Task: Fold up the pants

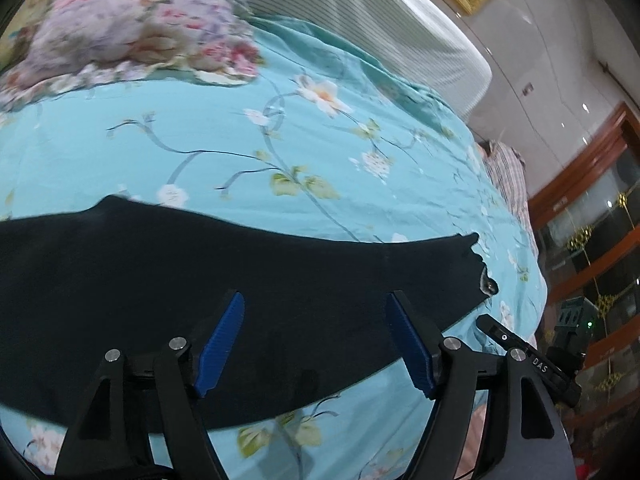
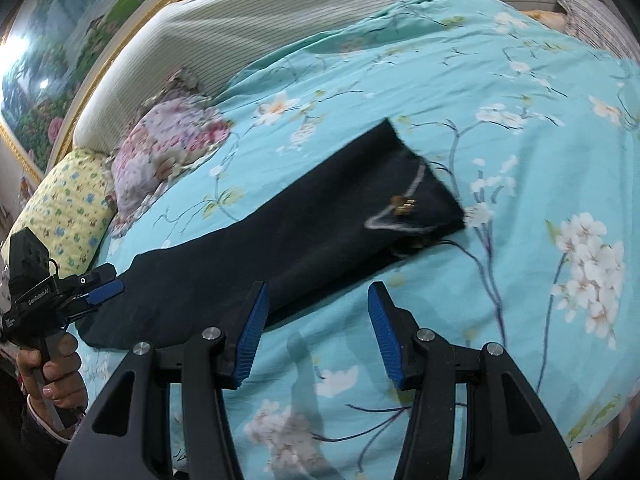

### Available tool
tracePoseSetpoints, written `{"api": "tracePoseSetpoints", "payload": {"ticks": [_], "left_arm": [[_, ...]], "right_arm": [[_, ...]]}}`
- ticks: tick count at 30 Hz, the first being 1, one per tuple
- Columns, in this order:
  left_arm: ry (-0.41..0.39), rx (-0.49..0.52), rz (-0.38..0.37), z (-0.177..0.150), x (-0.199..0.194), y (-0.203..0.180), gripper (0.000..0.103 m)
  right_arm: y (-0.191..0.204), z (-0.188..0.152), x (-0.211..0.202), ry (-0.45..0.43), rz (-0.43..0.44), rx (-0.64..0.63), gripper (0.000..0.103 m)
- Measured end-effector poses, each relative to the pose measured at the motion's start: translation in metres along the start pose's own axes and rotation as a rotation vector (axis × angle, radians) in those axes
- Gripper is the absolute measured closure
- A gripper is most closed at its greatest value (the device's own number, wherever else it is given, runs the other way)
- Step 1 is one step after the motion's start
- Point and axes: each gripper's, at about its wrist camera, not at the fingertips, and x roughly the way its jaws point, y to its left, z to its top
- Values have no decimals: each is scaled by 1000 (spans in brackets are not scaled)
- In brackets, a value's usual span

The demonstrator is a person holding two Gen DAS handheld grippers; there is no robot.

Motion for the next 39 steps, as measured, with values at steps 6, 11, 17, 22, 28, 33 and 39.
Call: {"api": "tracePoseSetpoints", "payload": {"ticks": [6, 11, 17, 22, 28, 33, 39], "left_arm": [[51, 91, -18, 16, 31, -32, 28], [100, 169, -46, 31, 58, -59, 27], [160, 242, -72, 48, 93, -85, 27], [228, 317, -92, 54, 126, -113, 27], [326, 438, -136, 56, 172, -155, 27], [408, 514, -148, 56, 209, -181, 32], [453, 536, -207, 58, 226, -192, 55]], "right_arm": [[-23, 5, 3, -2, 1, 74, 50], [-38, 13, 7, -18, 36, 154, 50], [-55, 18, 14, -42, 91, 241, 50], [-66, 19, 15, -58, 87, 256, 90], [-80, 20, 6, -94, 141, 278, 92], [-80, 19, 4, -100, 165, 272, 92], [-82, 15, 7, -82, 170, 269, 92]]}}
